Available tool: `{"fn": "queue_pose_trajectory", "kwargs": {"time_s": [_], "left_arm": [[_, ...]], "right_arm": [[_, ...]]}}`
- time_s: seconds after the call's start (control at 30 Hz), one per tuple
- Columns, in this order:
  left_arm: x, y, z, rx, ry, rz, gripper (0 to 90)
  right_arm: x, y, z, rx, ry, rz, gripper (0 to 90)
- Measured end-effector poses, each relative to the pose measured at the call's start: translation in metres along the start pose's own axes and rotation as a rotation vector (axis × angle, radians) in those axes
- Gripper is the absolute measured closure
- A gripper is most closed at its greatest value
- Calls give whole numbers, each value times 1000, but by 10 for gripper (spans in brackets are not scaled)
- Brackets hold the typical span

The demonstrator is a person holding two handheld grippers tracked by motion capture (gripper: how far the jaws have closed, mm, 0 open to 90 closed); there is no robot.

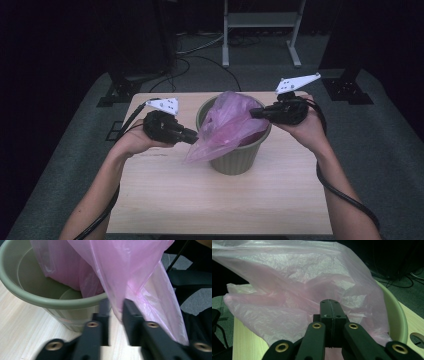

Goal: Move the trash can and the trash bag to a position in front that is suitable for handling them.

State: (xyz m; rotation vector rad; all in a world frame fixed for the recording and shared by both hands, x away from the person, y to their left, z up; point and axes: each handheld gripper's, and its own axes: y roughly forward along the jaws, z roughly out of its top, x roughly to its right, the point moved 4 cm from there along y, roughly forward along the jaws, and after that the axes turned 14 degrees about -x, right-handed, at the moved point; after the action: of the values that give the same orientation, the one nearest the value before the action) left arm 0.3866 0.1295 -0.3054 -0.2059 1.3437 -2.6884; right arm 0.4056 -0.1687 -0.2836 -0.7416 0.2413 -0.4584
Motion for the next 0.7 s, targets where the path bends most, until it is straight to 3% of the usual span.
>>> {"fn": "queue_pose_trajectory", "kwargs": {"time_s": [0.07,0.2,0.37,0.7], "left_arm": [[0,1,0,-9,6,5,899],[-3,1,-2,-13,-6,21,900],[-8,-4,-4,19,-35,24,900],[-16,-17,-7,21,-65,82,900]], "right_arm": [[0,0,-1,-5,-1,1,900],[2,-2,-4,-3,6,0,900],[7,-7,-11,-8,24,-11,900],[17,-19,-25,1,60,-35,900]]}}
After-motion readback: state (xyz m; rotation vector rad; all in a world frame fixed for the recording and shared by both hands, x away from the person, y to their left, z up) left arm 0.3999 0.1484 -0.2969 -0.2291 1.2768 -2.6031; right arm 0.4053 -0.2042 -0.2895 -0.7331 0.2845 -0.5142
